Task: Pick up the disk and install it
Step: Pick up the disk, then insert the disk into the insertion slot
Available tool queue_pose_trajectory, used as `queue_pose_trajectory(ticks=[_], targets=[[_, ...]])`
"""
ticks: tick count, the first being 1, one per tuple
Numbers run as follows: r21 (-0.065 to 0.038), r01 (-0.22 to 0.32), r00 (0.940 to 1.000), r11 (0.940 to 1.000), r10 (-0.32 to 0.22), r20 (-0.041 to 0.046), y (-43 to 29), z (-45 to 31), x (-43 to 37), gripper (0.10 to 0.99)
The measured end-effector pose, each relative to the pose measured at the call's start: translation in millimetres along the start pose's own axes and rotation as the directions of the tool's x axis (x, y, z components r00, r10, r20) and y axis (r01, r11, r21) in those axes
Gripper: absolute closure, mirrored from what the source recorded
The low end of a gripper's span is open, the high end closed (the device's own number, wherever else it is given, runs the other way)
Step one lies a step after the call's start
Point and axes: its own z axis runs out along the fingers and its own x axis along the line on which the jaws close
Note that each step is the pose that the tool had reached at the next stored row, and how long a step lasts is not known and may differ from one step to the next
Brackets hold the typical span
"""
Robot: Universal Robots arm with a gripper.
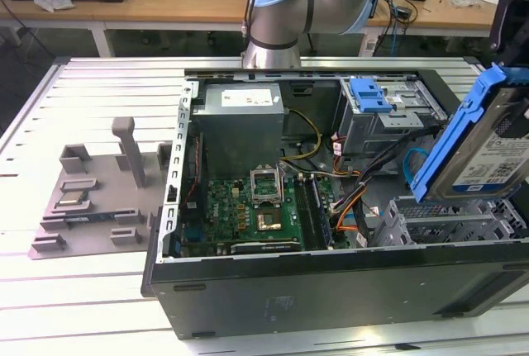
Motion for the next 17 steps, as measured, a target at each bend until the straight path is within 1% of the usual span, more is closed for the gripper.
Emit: queue_pose_trajectory(ticks=[14,17], targets=[[0.000,0.000,1.0000,1.0000,0.000,-0.0002,-0.6,0.3,0.1,0.718],[0.000,0.000,1.0000,1.0000,0.000,-0.0001,-0.8,5.4,0.2,0.718]])
